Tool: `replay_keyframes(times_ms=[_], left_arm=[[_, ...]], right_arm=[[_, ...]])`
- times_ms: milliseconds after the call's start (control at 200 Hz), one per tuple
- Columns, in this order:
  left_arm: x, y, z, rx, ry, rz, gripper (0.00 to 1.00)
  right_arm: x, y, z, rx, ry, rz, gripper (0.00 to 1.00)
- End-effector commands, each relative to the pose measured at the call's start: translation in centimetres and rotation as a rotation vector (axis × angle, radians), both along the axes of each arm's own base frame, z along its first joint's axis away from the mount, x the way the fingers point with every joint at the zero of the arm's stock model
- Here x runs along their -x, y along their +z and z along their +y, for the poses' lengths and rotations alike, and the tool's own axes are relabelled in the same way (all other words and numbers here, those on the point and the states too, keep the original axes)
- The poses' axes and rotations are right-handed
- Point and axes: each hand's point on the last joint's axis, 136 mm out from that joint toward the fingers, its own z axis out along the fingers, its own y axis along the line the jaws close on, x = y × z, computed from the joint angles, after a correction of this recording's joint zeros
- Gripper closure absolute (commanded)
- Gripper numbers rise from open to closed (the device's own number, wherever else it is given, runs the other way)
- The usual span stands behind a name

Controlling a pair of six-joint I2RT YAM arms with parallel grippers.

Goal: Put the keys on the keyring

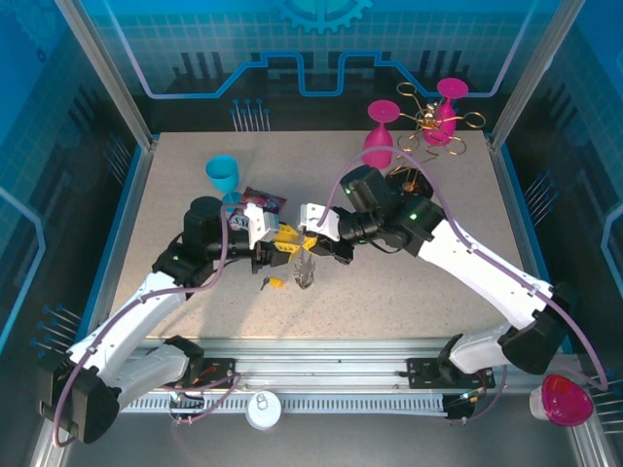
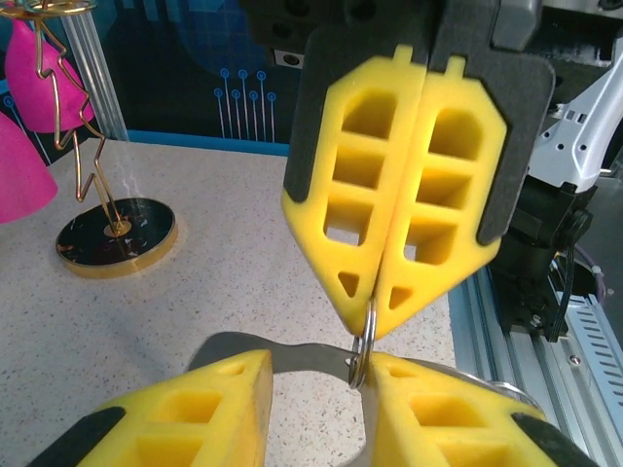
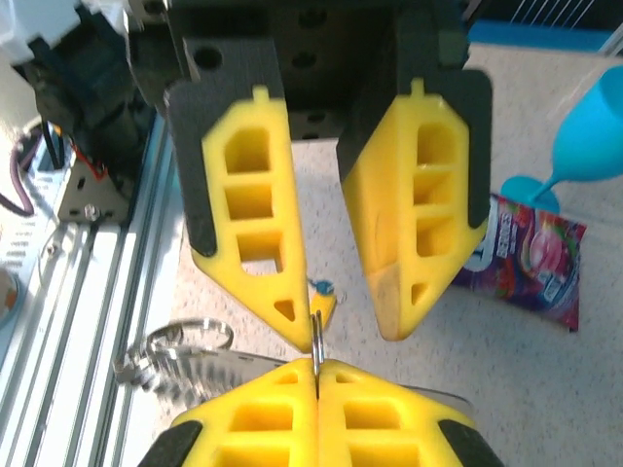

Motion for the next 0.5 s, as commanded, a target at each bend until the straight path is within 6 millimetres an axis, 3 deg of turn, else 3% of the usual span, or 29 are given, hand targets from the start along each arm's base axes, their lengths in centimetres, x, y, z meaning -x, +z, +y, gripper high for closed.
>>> replay_keyframes(times_ms=[0,260,490], left_arm=[[0.7,0.9,-0.3,0.0,-0.049,-0.026,0.7],[0.7,0.6,-0.4,-0.002,-0.058,-0.017,0.76],[0.9,0.8,-0.5,0.004,-0.073,-0.015,0.87]], right_arm=[[0.8,0.1,-0.7,0.087,0.026,-0.01,1.0],[1.0,0.4,0.2,0.113,0.042,0.005,1.0],[1.1,0.5,0.6,0.127,0.052,0.002,1.0]])
